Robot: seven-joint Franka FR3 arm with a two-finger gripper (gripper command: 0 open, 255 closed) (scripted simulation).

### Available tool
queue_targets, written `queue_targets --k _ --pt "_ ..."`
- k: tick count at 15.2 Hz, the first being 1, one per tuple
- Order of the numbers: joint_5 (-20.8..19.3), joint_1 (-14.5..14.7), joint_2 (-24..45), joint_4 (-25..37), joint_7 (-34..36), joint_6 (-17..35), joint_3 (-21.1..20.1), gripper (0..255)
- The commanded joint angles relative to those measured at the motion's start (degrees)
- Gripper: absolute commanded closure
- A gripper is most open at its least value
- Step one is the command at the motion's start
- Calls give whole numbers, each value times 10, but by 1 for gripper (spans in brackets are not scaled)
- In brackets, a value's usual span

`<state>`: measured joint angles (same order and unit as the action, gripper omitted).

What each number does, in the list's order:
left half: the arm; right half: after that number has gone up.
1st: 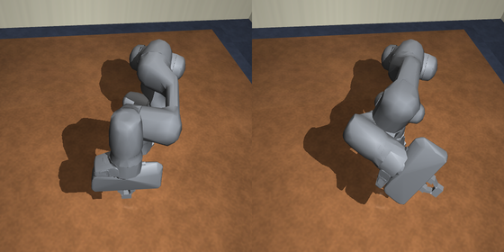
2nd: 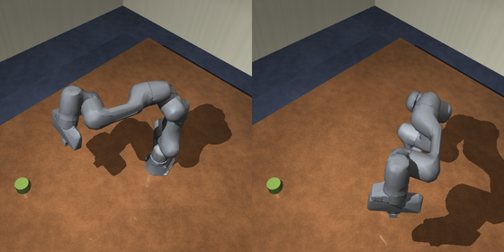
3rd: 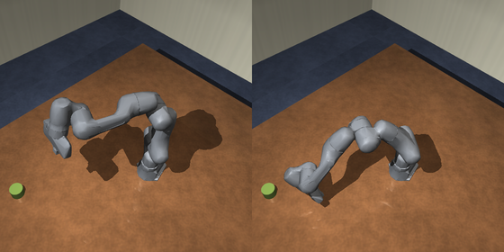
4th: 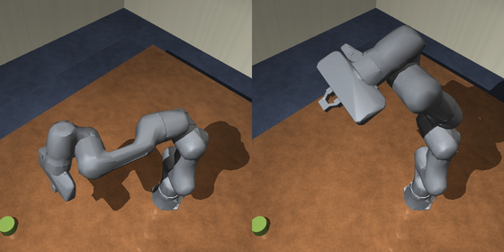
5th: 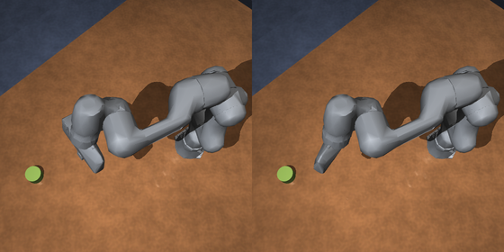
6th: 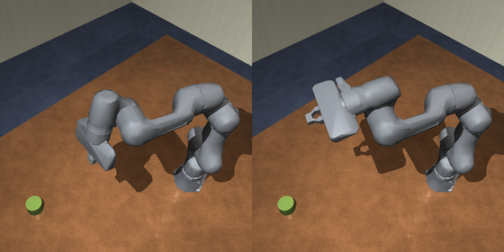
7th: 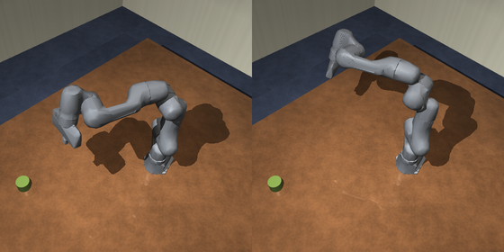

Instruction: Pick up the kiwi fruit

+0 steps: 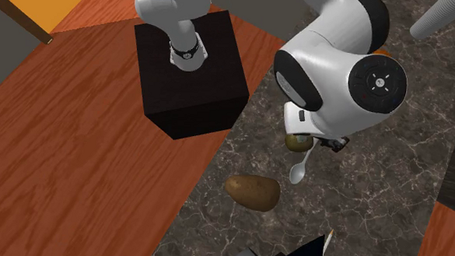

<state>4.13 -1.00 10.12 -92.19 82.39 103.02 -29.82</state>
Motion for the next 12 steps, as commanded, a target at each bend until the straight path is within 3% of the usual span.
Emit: queue_targets --k 1,6,7,12 --pt "-1 1 3 -11 2 15 0 0" --pt "-1 0 4 -38 -1 42 1 0" --pt "0 -1 3 -39 -2 42 1 255" --pt "0 -1 3 -38 -2 41 1 255"
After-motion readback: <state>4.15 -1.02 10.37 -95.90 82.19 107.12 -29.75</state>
